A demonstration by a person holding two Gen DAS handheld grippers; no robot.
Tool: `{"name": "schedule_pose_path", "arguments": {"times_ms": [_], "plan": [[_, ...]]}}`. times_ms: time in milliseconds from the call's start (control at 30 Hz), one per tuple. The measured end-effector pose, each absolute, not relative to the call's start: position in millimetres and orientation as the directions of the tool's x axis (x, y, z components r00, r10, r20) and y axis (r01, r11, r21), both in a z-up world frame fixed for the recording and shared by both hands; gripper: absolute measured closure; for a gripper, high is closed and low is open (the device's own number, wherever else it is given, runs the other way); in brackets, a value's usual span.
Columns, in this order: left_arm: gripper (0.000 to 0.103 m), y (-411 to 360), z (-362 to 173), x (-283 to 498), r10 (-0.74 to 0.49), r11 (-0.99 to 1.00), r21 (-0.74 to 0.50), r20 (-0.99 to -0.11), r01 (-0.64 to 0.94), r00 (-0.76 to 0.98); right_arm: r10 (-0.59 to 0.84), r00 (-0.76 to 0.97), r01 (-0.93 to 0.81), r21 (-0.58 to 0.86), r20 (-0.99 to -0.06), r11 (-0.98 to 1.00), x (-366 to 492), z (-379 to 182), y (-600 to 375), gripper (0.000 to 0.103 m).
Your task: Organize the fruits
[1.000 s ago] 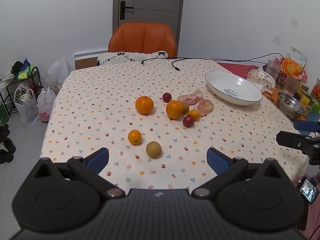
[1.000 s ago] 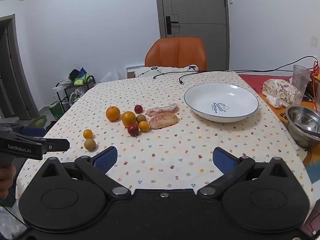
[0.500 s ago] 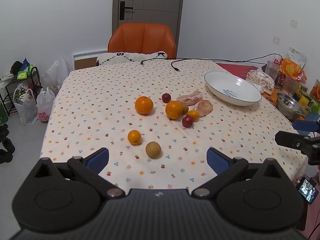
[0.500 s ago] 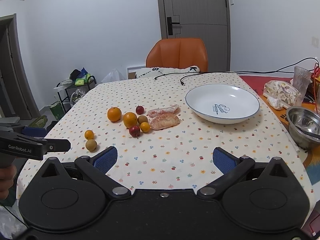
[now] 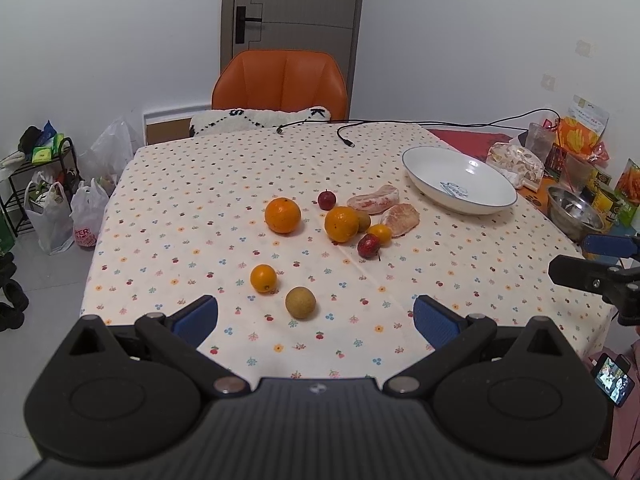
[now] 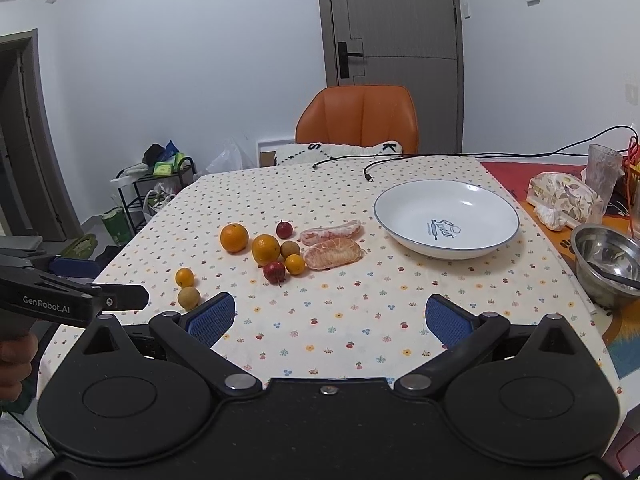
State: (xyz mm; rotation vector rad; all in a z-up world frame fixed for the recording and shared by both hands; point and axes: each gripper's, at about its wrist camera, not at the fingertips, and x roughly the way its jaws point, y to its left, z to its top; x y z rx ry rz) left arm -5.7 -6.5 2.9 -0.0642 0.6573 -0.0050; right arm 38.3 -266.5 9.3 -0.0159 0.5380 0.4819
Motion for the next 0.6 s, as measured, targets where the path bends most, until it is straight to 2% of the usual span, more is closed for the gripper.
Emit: {"name": "schedule_pose_path", "arguments": {"times_ms": [600], "plan": [[0.000,-4.0,7.4,-7.3,-0.026,0.997,-0.068,-0.604,-0.019,0.796,0.440,0.754,-0.450,0.105,-0.488,0.887,37.2,14.1,-265.3,0.000]]}}
